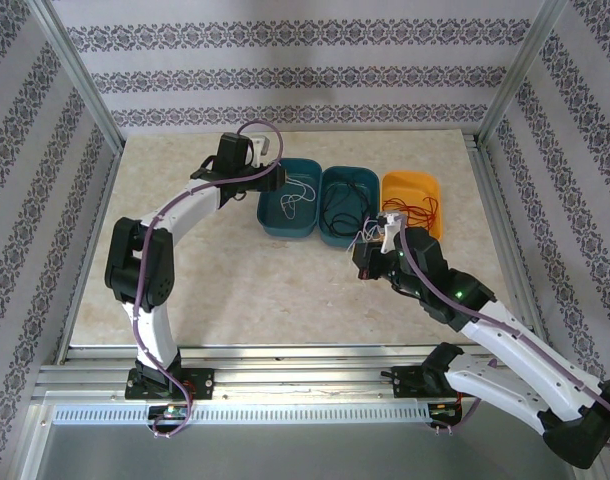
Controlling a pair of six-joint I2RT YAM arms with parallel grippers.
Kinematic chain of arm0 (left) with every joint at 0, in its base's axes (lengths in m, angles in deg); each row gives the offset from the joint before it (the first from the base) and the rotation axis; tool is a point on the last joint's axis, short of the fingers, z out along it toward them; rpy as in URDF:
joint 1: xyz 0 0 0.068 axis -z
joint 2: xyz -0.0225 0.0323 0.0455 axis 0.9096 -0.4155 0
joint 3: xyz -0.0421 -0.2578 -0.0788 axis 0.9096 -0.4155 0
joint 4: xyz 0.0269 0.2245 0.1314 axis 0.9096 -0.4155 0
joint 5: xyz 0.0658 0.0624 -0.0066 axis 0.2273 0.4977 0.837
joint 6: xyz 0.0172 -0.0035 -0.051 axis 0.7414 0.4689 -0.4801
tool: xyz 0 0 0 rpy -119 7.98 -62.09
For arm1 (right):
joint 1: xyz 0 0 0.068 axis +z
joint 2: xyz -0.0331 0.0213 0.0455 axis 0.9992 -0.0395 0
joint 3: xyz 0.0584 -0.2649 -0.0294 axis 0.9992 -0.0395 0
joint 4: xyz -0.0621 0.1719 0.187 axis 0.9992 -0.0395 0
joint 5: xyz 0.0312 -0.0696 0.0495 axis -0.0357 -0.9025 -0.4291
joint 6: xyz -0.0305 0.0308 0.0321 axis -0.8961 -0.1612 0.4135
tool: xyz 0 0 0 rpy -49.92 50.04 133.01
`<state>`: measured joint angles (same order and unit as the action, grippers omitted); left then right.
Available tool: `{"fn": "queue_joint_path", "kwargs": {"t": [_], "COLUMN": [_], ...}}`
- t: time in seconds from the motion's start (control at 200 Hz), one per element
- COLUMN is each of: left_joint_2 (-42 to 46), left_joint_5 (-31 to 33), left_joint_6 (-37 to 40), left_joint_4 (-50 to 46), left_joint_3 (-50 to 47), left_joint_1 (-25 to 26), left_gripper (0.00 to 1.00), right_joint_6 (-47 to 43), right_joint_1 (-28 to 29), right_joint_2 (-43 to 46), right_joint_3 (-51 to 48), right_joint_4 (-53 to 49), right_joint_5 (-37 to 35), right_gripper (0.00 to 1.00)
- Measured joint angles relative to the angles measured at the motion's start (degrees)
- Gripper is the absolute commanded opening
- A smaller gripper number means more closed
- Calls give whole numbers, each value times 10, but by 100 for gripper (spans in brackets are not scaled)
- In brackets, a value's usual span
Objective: Untangle the cables
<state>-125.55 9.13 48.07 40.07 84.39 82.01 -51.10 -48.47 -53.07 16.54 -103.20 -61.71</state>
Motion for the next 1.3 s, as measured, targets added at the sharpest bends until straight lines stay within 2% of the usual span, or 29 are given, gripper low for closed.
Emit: {"fn": "queue_joint_path", "kwargs": {"t": [0.11, 0.35, 0.52, 0.69, 0.869, 1.009, 1.179, 1.254, 1.304], "left_joint_2": [27, 122, 150, 218, 298, 284, 223, 195, 182], "left_joint_5": [-2, -4, -55, -133, -179, -185, -181, -179, -177], "left_joint_6": [1, 15, 18, 23, 50, 58, 58, 55, 49], "left_joint_4": [-13, -26, 0, 106, 251, 335, 407, 433, 443], "left_joint_3": [-9, -39, -93, -238, -377, -409, -410, -410, -409], "left_joint_1": [0, 0, 12, 74, 158, 187, 214, 221, 223], "left_gripper": [75, 73, 73, 74, 75, 77, 77, 70, 60], "right_joint_6": [0, -2, -1, -1, 1, 7, 23, 30, 33], "right_joint_1": [-10, -21, -31, -32, -32, -32, -32, -32, -32], "right_joint_2": [-16, -35, -39, -40, -40, -41, -45, -46, -48], "right_joint_3": [0, 0, 0, 0, 0, 0, 0, 0, 0], "right_joint_4": [11, 23, 38, 49, 63, 80, 99, 109, 115], "right_joint_5": [27, 59, 83, 100, 121, 141, 164, 172, 177], "right_gripper": [0, 0, 0, 0, 0, 0, 0, 0, 0]}}
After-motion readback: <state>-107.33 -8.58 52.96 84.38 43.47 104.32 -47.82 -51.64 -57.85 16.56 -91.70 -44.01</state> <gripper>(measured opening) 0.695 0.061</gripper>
